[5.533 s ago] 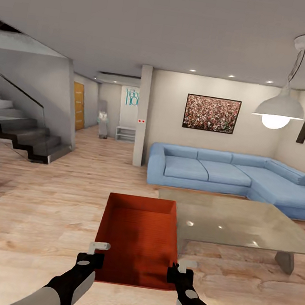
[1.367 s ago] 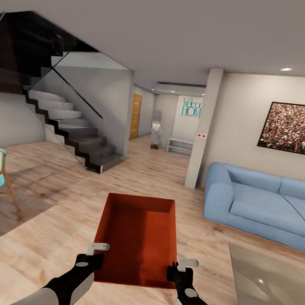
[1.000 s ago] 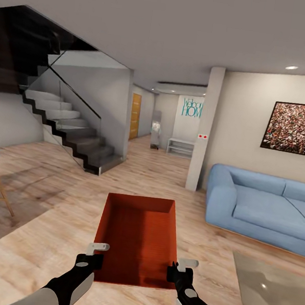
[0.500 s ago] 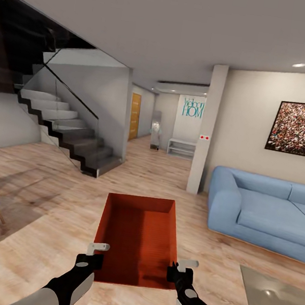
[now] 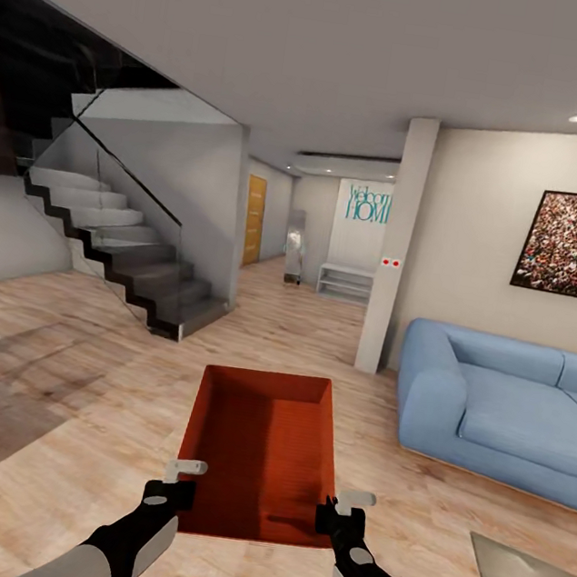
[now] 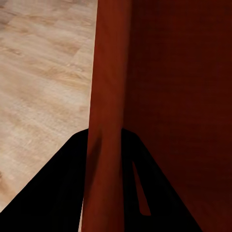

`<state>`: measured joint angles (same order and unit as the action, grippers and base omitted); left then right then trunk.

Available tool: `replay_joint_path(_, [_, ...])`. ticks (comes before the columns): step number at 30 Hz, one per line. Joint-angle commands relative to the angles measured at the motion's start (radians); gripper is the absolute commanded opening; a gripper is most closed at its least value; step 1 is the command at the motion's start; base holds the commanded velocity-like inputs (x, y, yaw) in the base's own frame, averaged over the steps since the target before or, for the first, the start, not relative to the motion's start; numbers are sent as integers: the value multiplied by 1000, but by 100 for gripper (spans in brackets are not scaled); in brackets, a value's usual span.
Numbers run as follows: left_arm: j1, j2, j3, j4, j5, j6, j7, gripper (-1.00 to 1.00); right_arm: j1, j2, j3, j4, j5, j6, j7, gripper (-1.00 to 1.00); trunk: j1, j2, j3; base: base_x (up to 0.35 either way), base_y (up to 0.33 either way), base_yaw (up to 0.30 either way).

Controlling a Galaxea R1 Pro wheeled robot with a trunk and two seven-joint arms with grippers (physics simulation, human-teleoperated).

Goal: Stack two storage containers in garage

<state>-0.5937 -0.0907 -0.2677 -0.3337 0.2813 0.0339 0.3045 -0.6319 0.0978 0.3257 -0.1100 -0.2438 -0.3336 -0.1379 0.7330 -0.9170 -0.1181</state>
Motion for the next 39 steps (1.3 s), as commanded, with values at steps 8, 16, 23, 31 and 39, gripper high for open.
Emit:
replay_joint_path(8, [-2, 11, 38, -6, -7, 4, 12, -100, 0, -7, 9, 1, -14, -5, 0, -100, 1, -1, -2, 322, 0, 0])
replay_joint_path(16, [-2, 11, 38, -7, -7, 4, 12, -100, 0, -7, 9, 1, -14, -5, 0, -100, 1, -1, -2, 322, 0, 0])
replay_joint_path(23, [-2, 11, 39, -7, -7, 4, 12, -100, 0, -6, 9, 1, -14, -5, 0, -100, 1, -1, -2, 322, 0, 0])
replay_joint_path(31, [-2, 11, 38, -6, -7, 4, 12, -100, 0, -7, 9, 1, -14, -5, 0, -100, 1, -1, -2, 322, 0, 0])
replay_joint_path(39, [-2, 11, 38, -5, -7, 4, 11, -100, 0, -7, 9, 1, -14, -5, 0, -100, 1, -1, -2, 322, 0, 0])
